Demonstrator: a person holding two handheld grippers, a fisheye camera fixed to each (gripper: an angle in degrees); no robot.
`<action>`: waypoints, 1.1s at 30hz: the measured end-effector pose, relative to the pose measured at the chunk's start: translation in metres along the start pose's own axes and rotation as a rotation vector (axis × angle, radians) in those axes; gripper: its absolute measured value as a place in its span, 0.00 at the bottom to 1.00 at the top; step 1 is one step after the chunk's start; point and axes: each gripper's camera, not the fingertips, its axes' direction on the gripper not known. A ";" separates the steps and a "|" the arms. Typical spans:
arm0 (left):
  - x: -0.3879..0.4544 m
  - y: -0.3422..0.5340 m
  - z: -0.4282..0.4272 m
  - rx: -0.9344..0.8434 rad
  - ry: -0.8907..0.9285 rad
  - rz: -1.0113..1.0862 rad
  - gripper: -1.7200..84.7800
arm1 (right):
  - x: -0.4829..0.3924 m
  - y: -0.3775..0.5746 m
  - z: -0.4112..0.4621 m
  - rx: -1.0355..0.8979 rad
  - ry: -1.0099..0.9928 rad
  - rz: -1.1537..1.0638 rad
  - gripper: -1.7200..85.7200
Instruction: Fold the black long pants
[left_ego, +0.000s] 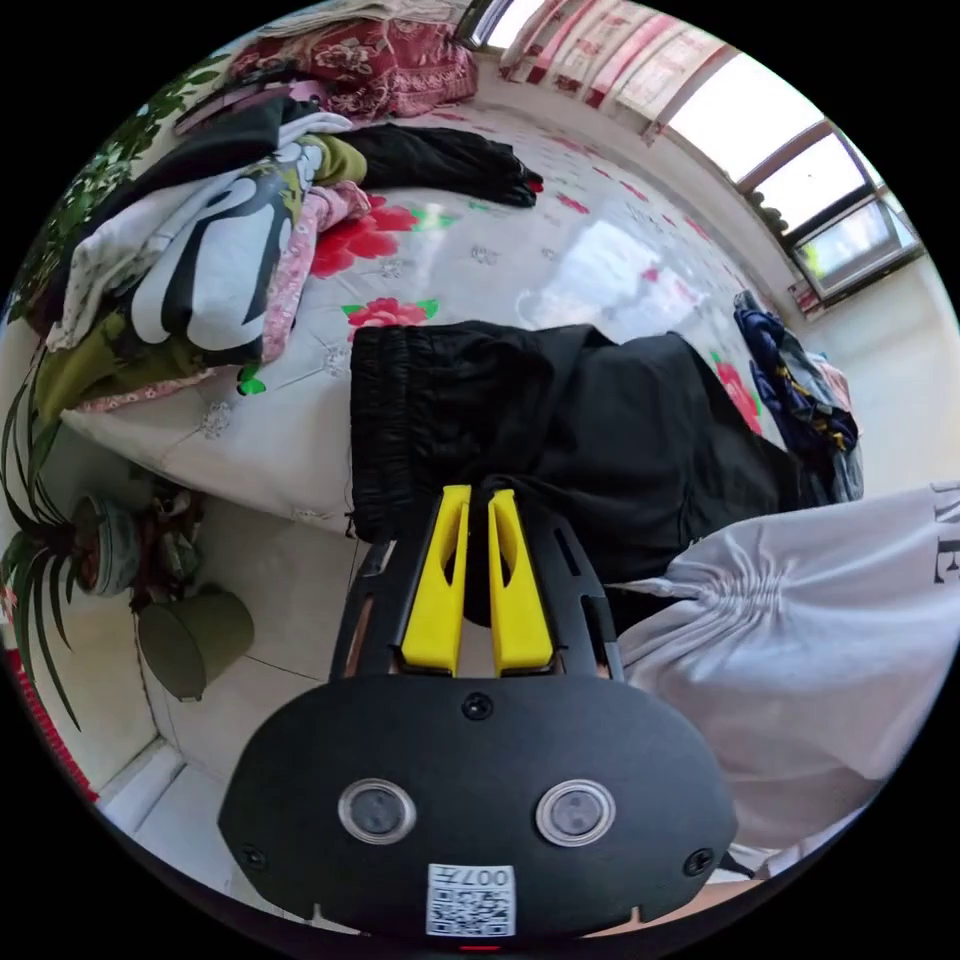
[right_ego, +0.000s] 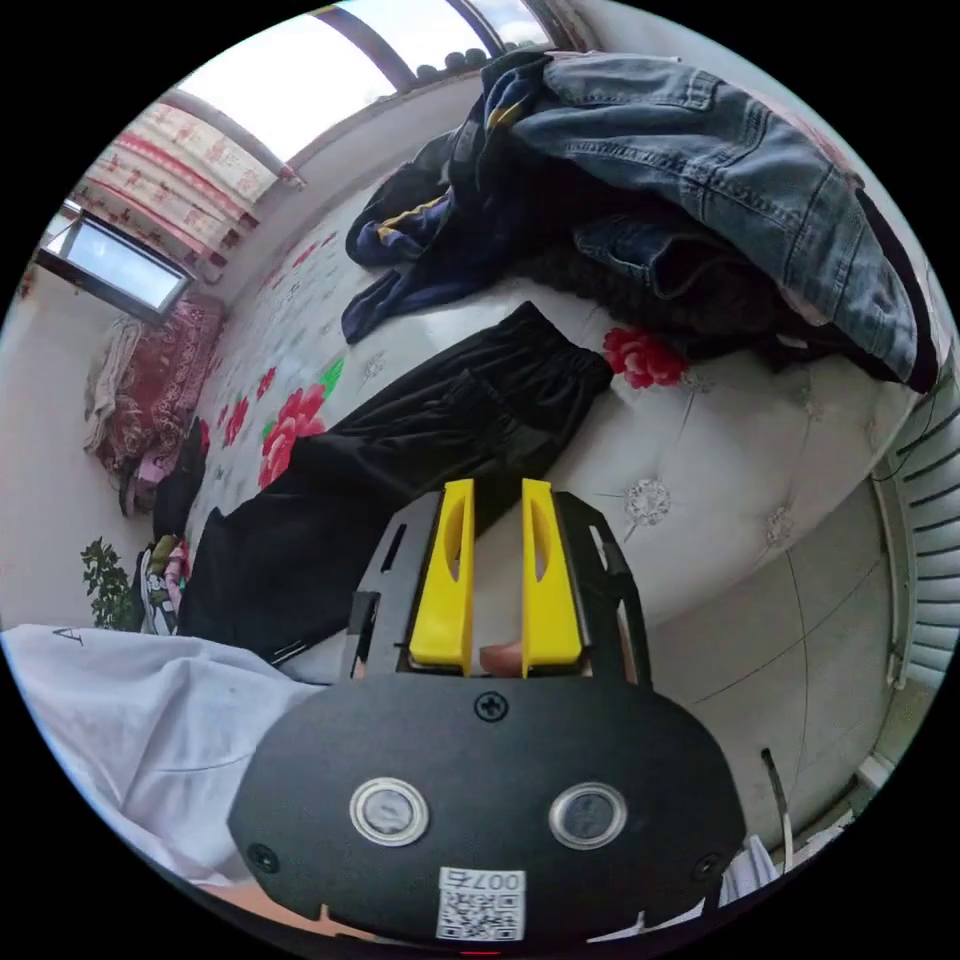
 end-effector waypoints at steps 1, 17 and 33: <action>0.000 -0.001 -0.008 0.018 0.011 -0.007 0.07 | 0.003 -0.002 -0.005 0.019 -0.015 0.010 0.06; -0.002 0.029 -0.040 0.082 -0.020 -0.141 0.08 | -0.028 -0.088 0.060 -0.241 0.216 -0.301 0.06; -0.021 0.050 -0.054 0.134 0.026 -0.261 0.09 | 0.035 -0.099 -0.021 0.036 0.298 -0.086 0.09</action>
